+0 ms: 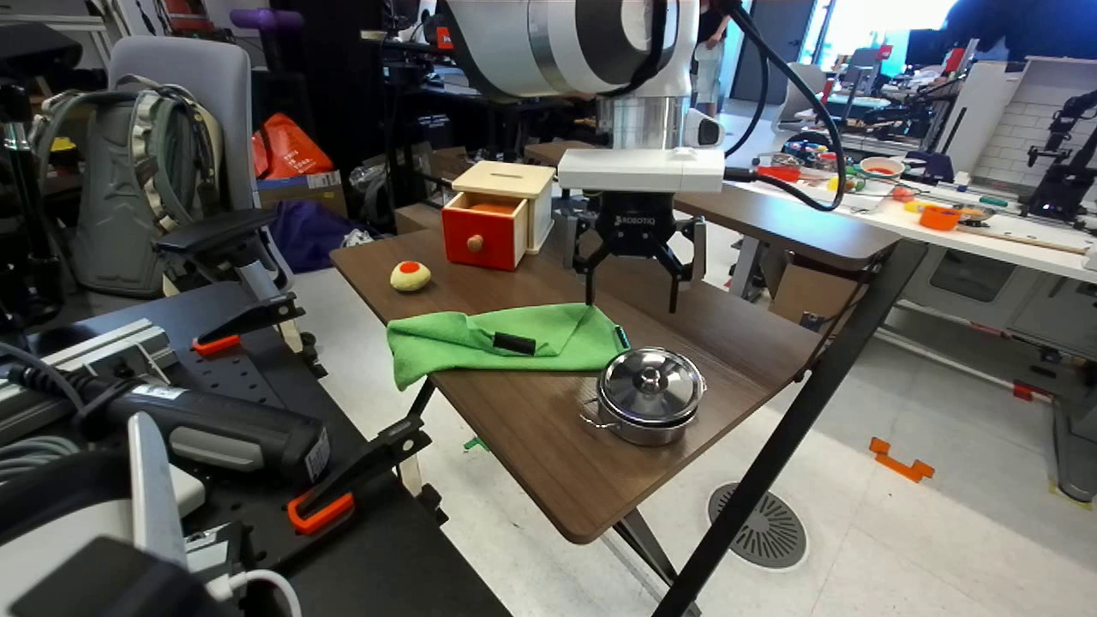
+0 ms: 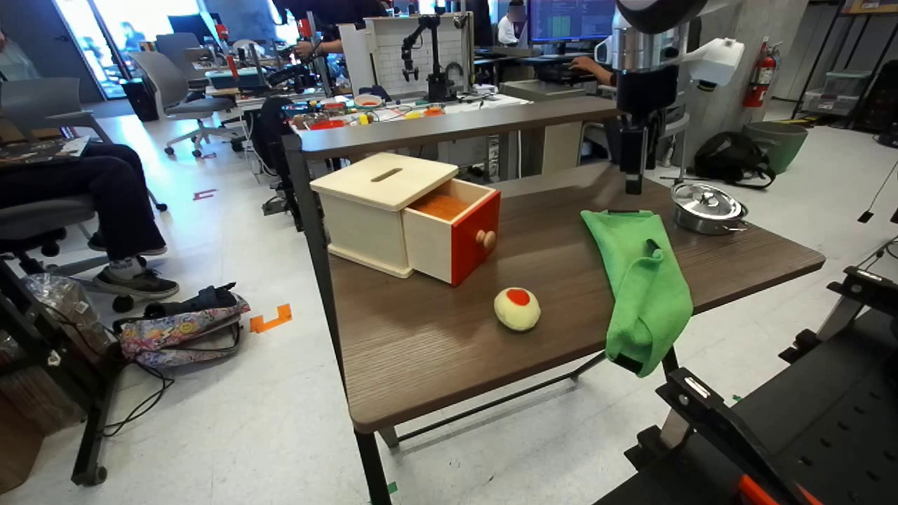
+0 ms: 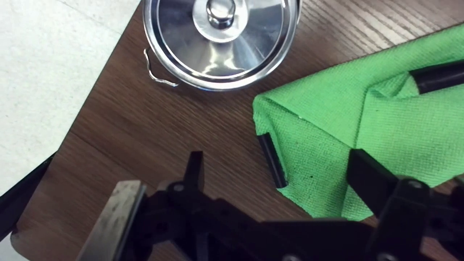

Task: Fold the green towel

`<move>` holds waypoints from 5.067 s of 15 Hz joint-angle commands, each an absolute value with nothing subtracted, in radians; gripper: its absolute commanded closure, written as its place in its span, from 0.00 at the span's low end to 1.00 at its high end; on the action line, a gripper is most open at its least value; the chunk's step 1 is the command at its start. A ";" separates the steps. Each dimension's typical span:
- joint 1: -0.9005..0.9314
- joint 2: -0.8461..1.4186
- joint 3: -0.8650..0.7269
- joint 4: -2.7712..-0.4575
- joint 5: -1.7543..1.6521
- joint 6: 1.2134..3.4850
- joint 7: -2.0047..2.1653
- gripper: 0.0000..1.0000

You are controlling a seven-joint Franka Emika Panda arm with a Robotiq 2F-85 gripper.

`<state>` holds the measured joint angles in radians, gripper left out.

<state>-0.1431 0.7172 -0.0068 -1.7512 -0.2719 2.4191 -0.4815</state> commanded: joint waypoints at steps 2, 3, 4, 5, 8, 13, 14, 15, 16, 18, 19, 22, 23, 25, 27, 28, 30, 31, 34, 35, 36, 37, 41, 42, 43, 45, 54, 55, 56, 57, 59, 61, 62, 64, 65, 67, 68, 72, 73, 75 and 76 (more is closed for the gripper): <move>-0.118 0.800 -0.018 -1.622 -0.286 2.287 -0.487 0.00; -0.116 0.812 -0.013 -1.605 -0.290 2.253 -0.505 0.00; -0.110 0.823 -0.015 -1.593 -0.298 2.236 -0.505 0.00; -0.103 0.835 -0.016 -1.578 -0.308 2.217 -0.507 0.00; -0.092 0.867 -0.014 -1.537 -0.322 2.180 -0.509 0.00; -0.078 0.916 -0.012 -1.475 -0.345 2.151 -0.527 0.51; -0.074 0.926 -0.012 -1.463 -0.349 2.141 -0.532 0.58; -0.071 0.939 -0.012 -1.446 -0.352 2.133 -0.539 0.65; -0.068 0.950 -0.013 -1.432 -0.355 2.125 -0.545 0.73; -0.062 0.974 -0.014 -1.403 -0.367 2.112 -0.557 0.88; -0.060 0.985 -0.014 -1.388 -0.371 2.102 -0.563 0.95; -0.051 1.005 -0.016 -1.347 -0.383 2.061 -0.573 1.00; -0.051 1.004 -0.015 -1.341 -0.382 2.059 -0.571 1.00; -0.054 0.992 -0.016 -1.344 -0.377 2.067 -0.561 0.99; -0.060 0.961 -0.017 -1.365 -0.375 2.098 -0.550 0.99; -0.064 0.950 -0.016 -1.368 -0.373 2.108 -0.552 0.99; -0.071 0.919 -0.015 -1.381 -0.367 2.127 -0.547 0.99; -0.073 0.904 -0.015 -1.388 -0.366 2.135 -0.544 0.99; -0.073 0.851 -0.019 -1.424 -0.371 2.165 -0.530 0.99; -0.068 0.832 -0.024 -1.443 -0.377 2.182 -0.518 0.99; -0.064 0.813 -0.027 -1.462 -0.382 2.197 -0.512 0.99; -0.059 0.790 -0.029 -1.492 -0.389 2.213 -0.505 0.99; -0.031 0.727 -0.035 -1.601 -0.418 2.256 -0.479 0.99; -0.021 0.714 -0.037 -1.628 -0.430 2.266 -0.467 0.99; -0.005 0.703 -0.041 -1.660 -0.453 2.268 -0.457 0.99; 0.026 0.685 -0.046 -1.715 -0.497 2.271 -0.432 0.99; 0.084 0.731 -0.021 -1.810 -0.621 2.260 -0.419 0.99; 0.083 0.742 -0.016 -1.803 -0.618 2.251 -0.423 0.99; 0.079 0.756 -0.011 -1.790 -0.612 2.246 -0.428 0.99; 0.076 0.768 -0.008 -1.779 -0.605 2.235 -0.437 0.99; 0.072 0.784 -0.005 -1.761 -0.593 2.216 -0.446 0.70; 0.072 0.795 -0.006 -1.747 -0.588 2.202 -0.447 0.56; 0.069 0.799 -0.005 -1.741 -0.583 2.196 -0.448 0.50; 0.062 0.802 -0.003 -1.730 -0.572 2.186 -0.447 0.35; 0.060 0.801 -0.004 -1.728 -0.568 2.186 -0.446 0.27; 0.054 0.788 -0.004 -1.734 -0.562 2.194 -0.440 0.12; 0.050 0.775 -0.003 -1.743 -0.558 2.196 -0.440 0.05; 0.038 0.693 0.000 -1.821 -0.547 2.237 -0.411 0.00; 0.033 0.663 0.003 -1.846 -0.540 2.242 -0.422 0.00; 0.027 0.609 0.010 -1.885 -0.533 2.237 -0.453 0.00; 0.047 0.694 -0.008 -1.803 -0.549 2.222 -0.427 0.00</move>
<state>0.0479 0.6915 -0.0096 -1.8065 -0.5489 2.2241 -0.4268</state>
